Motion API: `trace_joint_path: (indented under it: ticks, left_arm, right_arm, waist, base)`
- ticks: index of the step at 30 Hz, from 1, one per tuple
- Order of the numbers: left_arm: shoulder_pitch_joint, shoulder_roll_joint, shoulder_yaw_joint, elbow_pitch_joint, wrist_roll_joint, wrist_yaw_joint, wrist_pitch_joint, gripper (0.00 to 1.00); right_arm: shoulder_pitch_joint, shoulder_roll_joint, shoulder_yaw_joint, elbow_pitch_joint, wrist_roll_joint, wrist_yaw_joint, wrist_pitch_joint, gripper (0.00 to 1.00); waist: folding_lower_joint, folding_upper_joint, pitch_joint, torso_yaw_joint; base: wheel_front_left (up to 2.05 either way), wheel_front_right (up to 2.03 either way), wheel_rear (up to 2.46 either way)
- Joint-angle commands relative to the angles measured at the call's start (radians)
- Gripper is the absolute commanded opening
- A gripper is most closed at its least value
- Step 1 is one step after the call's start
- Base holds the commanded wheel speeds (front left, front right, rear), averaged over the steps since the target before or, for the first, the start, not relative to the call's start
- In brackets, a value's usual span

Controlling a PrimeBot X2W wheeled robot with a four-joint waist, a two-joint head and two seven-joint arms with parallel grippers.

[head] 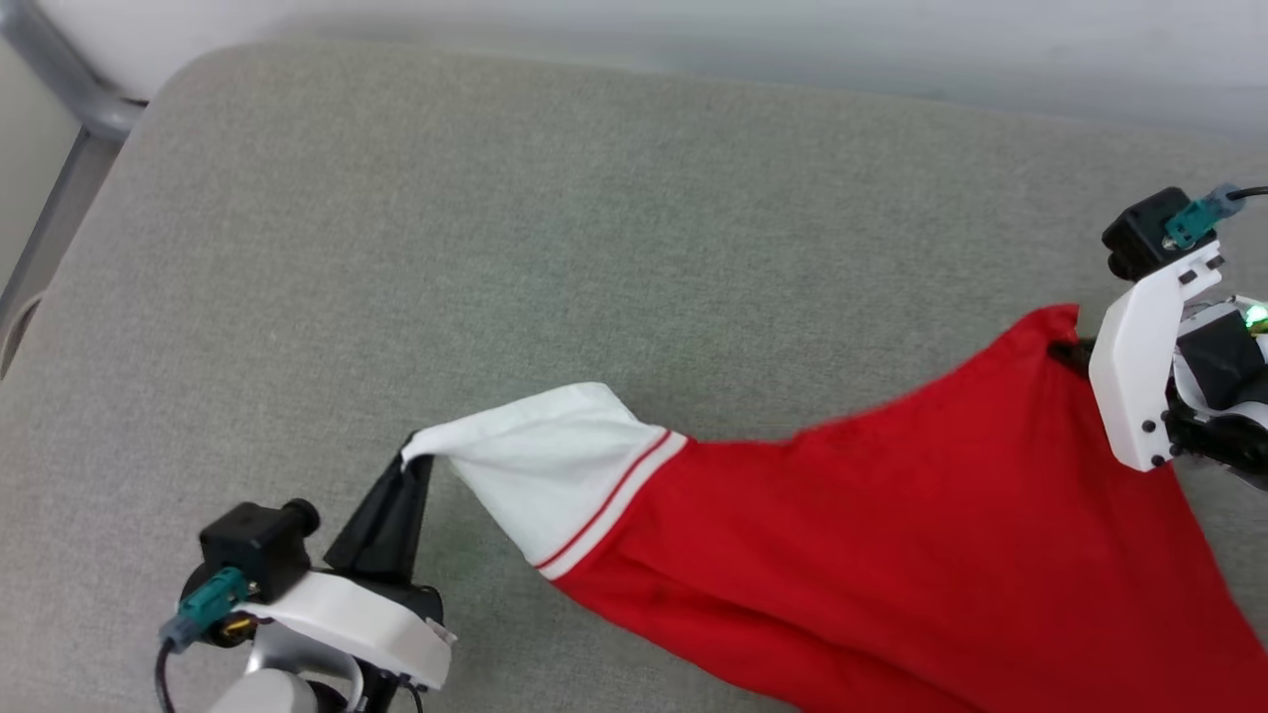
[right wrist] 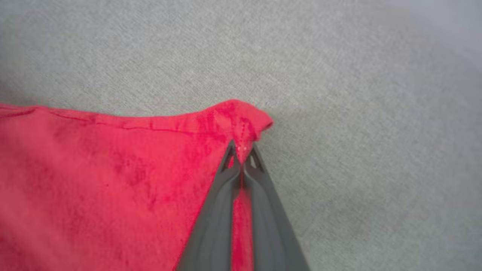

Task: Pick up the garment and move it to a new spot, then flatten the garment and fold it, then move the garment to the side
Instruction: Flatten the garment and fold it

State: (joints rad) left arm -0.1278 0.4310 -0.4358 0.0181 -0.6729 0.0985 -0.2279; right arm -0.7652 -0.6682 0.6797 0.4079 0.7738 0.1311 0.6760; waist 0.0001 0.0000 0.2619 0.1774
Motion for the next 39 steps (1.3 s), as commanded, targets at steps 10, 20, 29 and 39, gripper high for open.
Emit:
trace_joint_path:
  ticks: [10, 20, 29, 39]
  left_arm:
    - [-0.077, 0.093, 0.078, -0.126, 0.010, 0.034, 0.049, 0.00]
    - [-0.302, 0.157, 0.125, -0.205, 0.039, 0.030, 0.127, 0.00]
    - [-0.568, 0.175, 0.126, -0.206, 0.068, 0.001, 0.205, 0.00]
    - [-0.981, 0.133, 0.111, -0.063, 0.091, -0.063, 0.259, 0.00]
  right_arm:
    - [-0.001, -0.040, -0.053, -0.123, 0.048, -0.001, -0.206, 0.00]
    - [-0.022, -0.019, -0.209, -0.212, 0.013, -0.001, -0.300, 0.00]
    - [-0.081, 0.030, -0.358, -0.298, -0.062, -0.001, -0.287, 0.00]
    - [-0.387, 0.082, -0.434, -0.280, -0.183, -0.001, -0.219, 0.00]
  waist:
    - [-0.0001, 0.0000, -0.134, -0.085]
    - [-0.0001, 0.0000, -0.161, -0.108]
    - [-0.0001, 0.0000, -0.105, -0.121]
    - [-0.0001, 0.0000, 0.107, -0.112]
  base:
    - [0.00, 0.00, 0.00]
    - [0.00, 0.00, 0.00]
    - [0.00, 0.00, 0.00]
    - [0.00, 0.00, 0.00]
